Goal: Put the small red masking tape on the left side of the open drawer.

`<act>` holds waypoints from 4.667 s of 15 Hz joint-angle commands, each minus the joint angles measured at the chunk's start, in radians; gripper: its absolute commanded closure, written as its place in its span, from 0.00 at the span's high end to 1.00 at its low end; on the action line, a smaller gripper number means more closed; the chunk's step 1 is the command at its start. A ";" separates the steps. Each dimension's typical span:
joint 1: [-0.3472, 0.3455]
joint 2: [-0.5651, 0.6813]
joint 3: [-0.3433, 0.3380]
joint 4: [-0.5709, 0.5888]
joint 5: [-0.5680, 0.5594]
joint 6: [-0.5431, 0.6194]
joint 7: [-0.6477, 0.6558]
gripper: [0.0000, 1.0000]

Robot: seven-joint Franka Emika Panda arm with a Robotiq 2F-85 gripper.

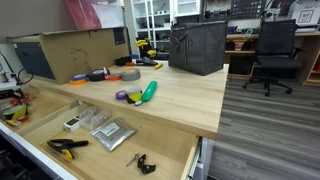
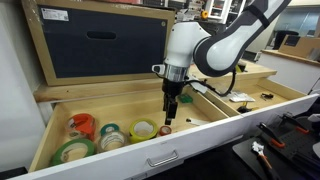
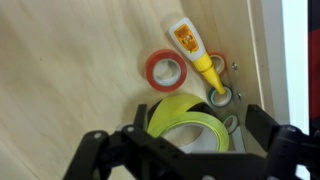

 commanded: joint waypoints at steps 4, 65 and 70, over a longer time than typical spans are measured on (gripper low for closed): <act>-0.151 -0.239 0.026 -0.248 0.180 -0.013 -0.005 1.00; -0.373 -0.756 -0.380 0.162 0.459 -1.068 -0.039 1.00; -0.375 -0.751 -0.374 0.153 0.471 -1.043 -0.017 1.00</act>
